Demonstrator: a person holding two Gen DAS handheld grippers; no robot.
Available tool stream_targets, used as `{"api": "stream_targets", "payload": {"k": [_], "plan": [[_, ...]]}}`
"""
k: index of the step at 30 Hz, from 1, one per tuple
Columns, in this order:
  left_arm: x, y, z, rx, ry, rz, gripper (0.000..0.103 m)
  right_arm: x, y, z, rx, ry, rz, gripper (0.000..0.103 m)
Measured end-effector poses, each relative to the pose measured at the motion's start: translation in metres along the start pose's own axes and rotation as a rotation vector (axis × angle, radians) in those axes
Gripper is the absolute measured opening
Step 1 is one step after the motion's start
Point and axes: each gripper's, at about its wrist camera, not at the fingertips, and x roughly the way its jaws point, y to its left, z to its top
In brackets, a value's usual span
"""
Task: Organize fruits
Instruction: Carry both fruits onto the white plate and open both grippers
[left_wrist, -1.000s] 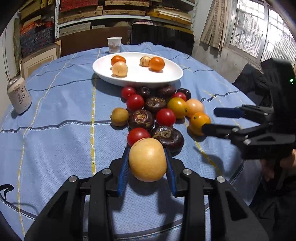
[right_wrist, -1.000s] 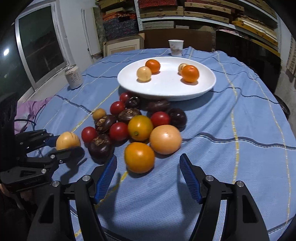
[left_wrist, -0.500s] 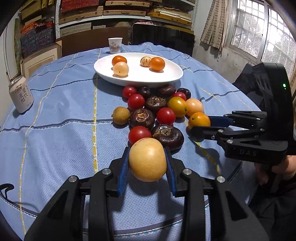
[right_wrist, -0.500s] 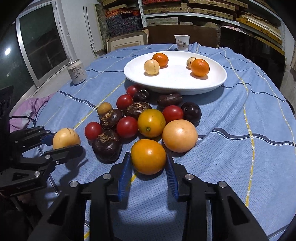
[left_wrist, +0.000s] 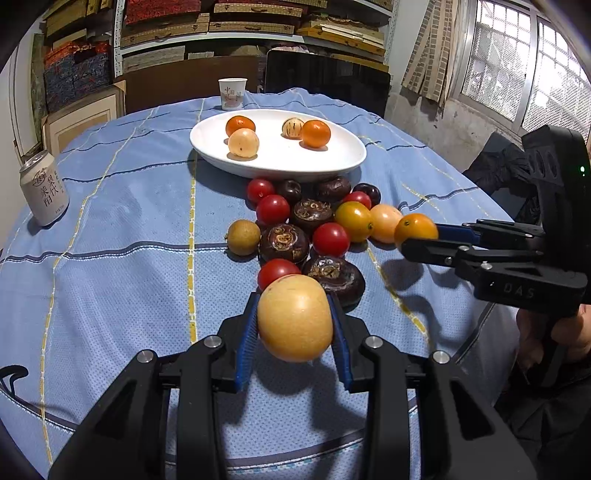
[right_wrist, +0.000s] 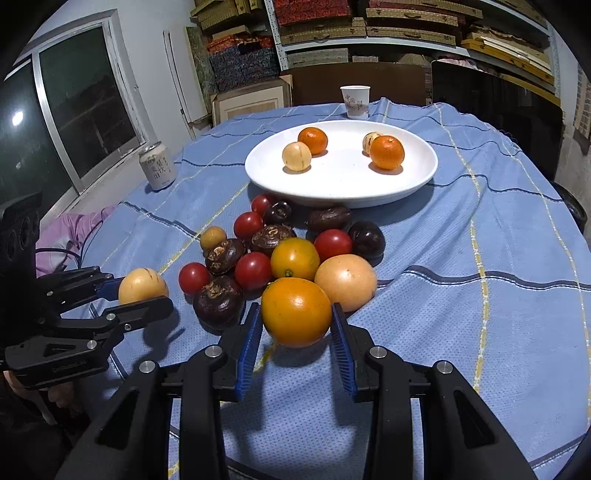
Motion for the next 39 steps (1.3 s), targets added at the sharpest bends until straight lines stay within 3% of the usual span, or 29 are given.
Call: {"api": "stream_targets", "payload": {"k": [9,18,25,34,39], "plan": [[-0.009,-0.001,0.033,0.015,-0.041,0.005,0.035,-0.021,-0.013,0.026,0.002,-0.067,-0.018,0.038],[0.006,-0.005,0.102,0.059,-0.093,0.018,0.035,-0.031,-0.037,0.088,0.017,-0.133,-0.038,0.038],[0.055,0.001,0.149,0.05,-0.063,0.018,0.035,0.0,-0.063,0.13,0.046,-0.1,-0.055,0.038],[0.117,0.007,0.161,0.039,0.025,0.025,0.035,0.06,-0.079,0.136,0.067,-0.009,-0.064,0.038],[0.131,0.008,0.165,0.05,0.039,0.048,0.035,0.083,-0.085,0.136,0.075,0.026,-0.085,0.038]]}}
